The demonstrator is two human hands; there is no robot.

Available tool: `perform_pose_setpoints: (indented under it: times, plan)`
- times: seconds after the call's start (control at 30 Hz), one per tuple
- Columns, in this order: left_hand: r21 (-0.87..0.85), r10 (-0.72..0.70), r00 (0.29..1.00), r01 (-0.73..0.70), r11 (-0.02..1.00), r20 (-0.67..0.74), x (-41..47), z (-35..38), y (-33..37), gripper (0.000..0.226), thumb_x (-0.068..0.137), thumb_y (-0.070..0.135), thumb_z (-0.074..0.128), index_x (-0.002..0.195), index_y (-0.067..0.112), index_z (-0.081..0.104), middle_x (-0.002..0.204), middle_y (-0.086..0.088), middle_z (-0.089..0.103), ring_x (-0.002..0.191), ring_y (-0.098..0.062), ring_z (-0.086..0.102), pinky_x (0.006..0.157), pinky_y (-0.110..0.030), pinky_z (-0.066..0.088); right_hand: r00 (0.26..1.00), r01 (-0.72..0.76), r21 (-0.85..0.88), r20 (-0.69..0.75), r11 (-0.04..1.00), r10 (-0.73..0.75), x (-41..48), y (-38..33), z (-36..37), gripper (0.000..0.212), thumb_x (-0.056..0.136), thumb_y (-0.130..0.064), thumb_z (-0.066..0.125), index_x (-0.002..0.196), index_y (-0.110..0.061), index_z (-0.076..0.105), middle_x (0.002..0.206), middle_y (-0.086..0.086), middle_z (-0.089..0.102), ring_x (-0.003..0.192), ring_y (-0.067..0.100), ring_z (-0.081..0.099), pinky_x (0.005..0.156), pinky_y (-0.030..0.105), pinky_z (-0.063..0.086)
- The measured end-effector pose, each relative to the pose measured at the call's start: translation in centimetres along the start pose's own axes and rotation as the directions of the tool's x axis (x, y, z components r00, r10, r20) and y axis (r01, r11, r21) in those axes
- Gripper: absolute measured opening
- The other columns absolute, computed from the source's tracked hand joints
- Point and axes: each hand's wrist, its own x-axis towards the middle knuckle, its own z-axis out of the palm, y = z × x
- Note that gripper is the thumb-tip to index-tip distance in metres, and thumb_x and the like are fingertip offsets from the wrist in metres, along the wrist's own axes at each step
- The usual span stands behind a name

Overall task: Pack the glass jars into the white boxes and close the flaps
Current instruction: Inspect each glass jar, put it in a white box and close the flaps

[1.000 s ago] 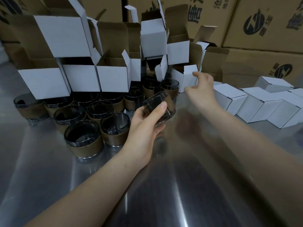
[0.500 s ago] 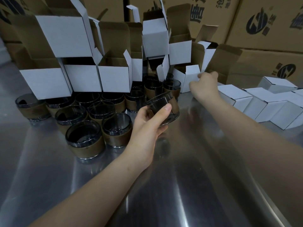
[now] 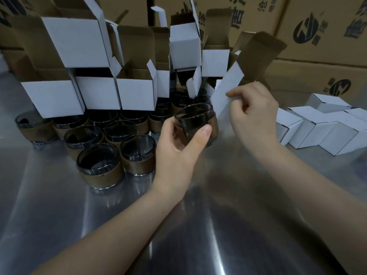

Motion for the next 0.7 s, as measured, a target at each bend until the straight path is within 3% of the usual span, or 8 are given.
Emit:
perform_pose_setpoints:
  times: [0.1, 0.2, 0.27, 0.37, 0.47, 0.57, 0.67, 0.7]
  plan:
    - [0.037, 0.101, 0.993, -0.099, 0.994, -0.055, 0.0, -0.1, 0.2, 0.041, 0.078, 0.039, 0.069, 0.109, 0.013, 0.06, 0.1, 0.01, 0.069, 0.099, -0.005, 0.064, 0.083, -0.018, 0.049, 0.997, 0.059, 0.06, 0.051, 0.996, -0.062, -1.0, -1.2, -0.5, 0.022, 0.077, 0.009, 0.05, 0.078, 0.002, 0.071, 0.077, 0.009, 0.066, 0.073, 0.017, 0.054, 0.067, 0.024, 0.04]
    - [0.071, 0.154, 0.985, -0.148, 0.986, -0.076, 0.0, -0.1, 0.5, 0.036, 0.079, 0.042, 0.065, 0.107, 0.02, 0.058, 0.097, 0.019, 0.067, 0.096, -0.001, 0.063, 0.082, -0.015, 0.048, 0.973, 0.103, 0.11, 0.195, 0.989, -0.123, -1.8, -1.9, -0.6, 0.021, 0.075, 0.009, 0.052, 0.07, -0.002, 0.068, 0.069, -0.006, 0.056, 0.067, 0.006, 0.047, 0.064, 0.011, 0.034]
    - [0.085, 0.186, 0.978, -0.178, 0.98, -0.092, 0.0, -0.1, 0.6, 0.037, 0.079, 0.042, 0.065, 0.108, 0.021, 0.057, 0.096, 0.021, 0.066, 0.096, -0.001, 0.063, 0.082, -0.015, 0.048, 0.947, 0.131, 0.156, 0.271, 0.979, -0.17, -2.3, -2.3, -0.6, 0.021, 0.074, 0.008, 0.052, 0.062, -0.006, 0.061, 0.062, -0.009, 0.048, 0.061, 0.007, 0.042, 0.059, 0.009, 0.03]
    - [0.115, 0.206, 0.974, -0.195, 0.974, -0.098, 0.0, 0.0, 0.6, 0.041, 0.077, 0.044, 0.066, 0.109, 0.019, 0.055, 0.097, 0.018, 0.063, 0.097, -0.004, 0.061, 0.084, -0.018, 0.047, 0.923, 0.048, 0.239, 0.36, 0.97, -0.135, -2.9, -2.6, -0.6, 0.028, 0.074, 0.002, 0.048, 0.056, -0.019, 0.045, 0.046, -0.002, 0.05, 0.052, 0.017, 0.049, 0.049, 0.022, 0.037]
    - [0.175, 0.208, 0.974, -0.19, 0.966, -0.09, -0.1, -0.1, 0.6, 0.05, 0.076, 0.047, 0.065, 0.113, 0.015, 0.054, 0.104, 0.006, 0.061, 0.1, -0.01, 0.06, 0.087, -0.024, 0.05, 0.901, -0.16, 0.299, 0.433, 0.941, 0.016, -2.9, -2.8, -0.9, 0.023, 0.075, -0.003, 0.042, 0.06, -0.018, 0.049, 0.053, 0.0, 0.058, 0.038, 0.009, 0.054, 0.042, 0.02, 0.039]
    - [0.242, 0.187, 0.98, -0.164, 0.956, -0.074, -0.1, -0.2, 0.6, 0.055, 0.076, 0.051, 0.063, 0.117, 0.016, 0.053, 0.114, -0.005, 0.058, 0.109, -0.018, 0.057, 0.095, -0.033, 0.05, 0.92, -0.32, 0.426, 0.355, 0.846, 0.169, -2.1, -3.1, -1.6, 0.023, 0.073, -0.005, 0.039, 0.068, -0.022, 0.055, 0.063, 0.004, 0.065, 0.037, 0.012, 0.054, 0.042, 0.02, 0.039]
    - [0.303, 0.175, 0.982, -0.146, 0.942, -0.069, 0.0, -0.2, 0.5, 0.051, 0.073, 0.053, 0.063, 0.113, 0.023, 0.054, 0.117, -0.003, 0.051, 0.11, -0.012, 0.052, 0.096, -0.024, 0.046, 0.923, -0.279, 0.531, 0.378, 0.8, 0.071, -1.0, -3.3, -2.7, 0.013, 0.081, -0.023, 0.049, 0.091, -0.025, 0.058, 0.092, 0.003, 0.065, 0.061, 0.018, 0.06, 0.053, 0.028, 0.047]
    - [0.321, 0.173, 0.982, -0.142, 0.937, -0.071, 0.1, -0.2, 0.5, 0.051, 0.072, 0.054, 0.063, 0.113, 0.024, 0.055, 0.117, -0.002, 0.048, 0.11, -0.011, 0.051, 0.097, -0.022, 0.044, 0.903, -0.271, 0.532, 0.428, 0.802, 0.022, -0.7, -3.4, -2.9, 0.023, 0.081, -0.034, 0.054, 0.103, -0.028, 0.057, 0.098, 0.001, 0.062, 0.072, 0.02, 0.061, 0.06, 0.029, 0.049]
